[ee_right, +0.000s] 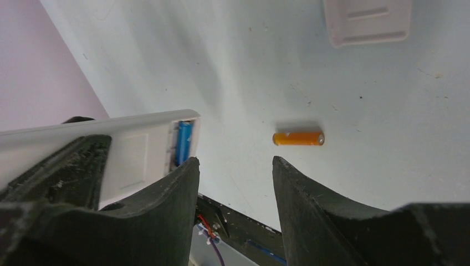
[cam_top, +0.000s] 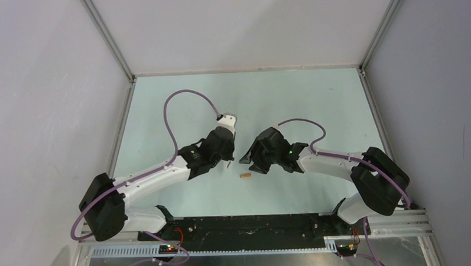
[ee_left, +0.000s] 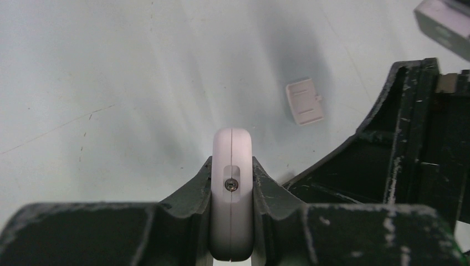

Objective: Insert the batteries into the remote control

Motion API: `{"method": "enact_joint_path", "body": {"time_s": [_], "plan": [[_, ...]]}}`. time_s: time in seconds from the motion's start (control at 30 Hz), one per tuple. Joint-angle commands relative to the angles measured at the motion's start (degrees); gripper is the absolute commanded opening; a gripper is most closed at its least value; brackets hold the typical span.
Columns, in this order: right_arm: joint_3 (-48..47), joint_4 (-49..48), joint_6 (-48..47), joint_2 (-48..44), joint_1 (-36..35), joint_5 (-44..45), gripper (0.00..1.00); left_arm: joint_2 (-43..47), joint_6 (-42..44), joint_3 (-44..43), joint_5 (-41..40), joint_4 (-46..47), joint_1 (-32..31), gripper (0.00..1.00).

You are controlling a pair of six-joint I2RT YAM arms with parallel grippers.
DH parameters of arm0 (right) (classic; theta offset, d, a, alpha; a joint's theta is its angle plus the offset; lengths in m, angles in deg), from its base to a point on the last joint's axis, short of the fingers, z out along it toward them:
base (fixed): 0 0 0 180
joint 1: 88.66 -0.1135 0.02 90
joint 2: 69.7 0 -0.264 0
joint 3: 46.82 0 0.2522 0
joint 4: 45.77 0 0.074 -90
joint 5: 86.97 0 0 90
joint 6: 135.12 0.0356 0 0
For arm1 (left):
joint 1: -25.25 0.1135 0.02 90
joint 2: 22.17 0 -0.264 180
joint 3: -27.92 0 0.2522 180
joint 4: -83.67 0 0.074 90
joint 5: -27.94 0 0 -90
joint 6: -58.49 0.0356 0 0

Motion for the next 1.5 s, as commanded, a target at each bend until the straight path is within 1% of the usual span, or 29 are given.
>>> {"method": "enact_joint_path", "body": {"time_s": [0.0, 0.17, 0.37, 0.6, 0.7, 0.83, 1.0, 1.2, 1.37, 1.47], "plan": [[-0.23, 2.54, -1.72, 0.9, 0.15, 3.3, 0.55, 1.12, 1.07, -3.07, -8.0, 0.2, -0.14, 0.0], [-1.28, 8.63, -2.78, 2.1, 0.31, 4.18, 0.5, 2.84, 0.68, -3.32, -8.76, -0.99, -0.16, 0.0], [-1.95, 14.75, 3.74, 0.48, -0.93, 0.79, 0.47, 6.48, 0.07, -2.3, -9.7, -1.83, 0.01, 0.0], [-1.95, 14.42, 11.36, 2.9, -2.07, -4.17, 0.5, 12.4, -0.41, -0.65, -9.57, -1.97, 1.35, 0.0], [-1.65, 13.39, 15.02, 5.13, -1.96, -6.12, 0.49, 14.89, -0.16, 0.1, -9.05, -2.07, 1.8, 0.0], [-1.07, 12.98, 19.0, 6.4, -1.96, -6.79, 0.45, 18.0, 0.45, 0.77, -8.57, -2.33, 2.34, 0.0], [-0.98, 14.03, 21.77, 8.14, -1.54, -8.24, 0.41, 21.33, 1.29, 1.57, -8.55, -2.49, 3.12, 0.0], [-0.98, 14.88, 24.14, 10.38, -0.24, -10.39, 0.35, 23.26, 2.2, 1.6, -8.55, -2.47, 3.63, 0.0], [-0.98, 18.77, 24.82, 11.08, 1.17, -11.12, 0.29, 23.74, 3.24, 1.15, -9.28, -2.31, 3.79, 0.0], [-0.98, 20.46, 25.36, 11.36, 2.2, -12.06, 0.29, 23.83, 4.02, 0.55, -10.22, -2.17, 3.8, 0.0]]}}
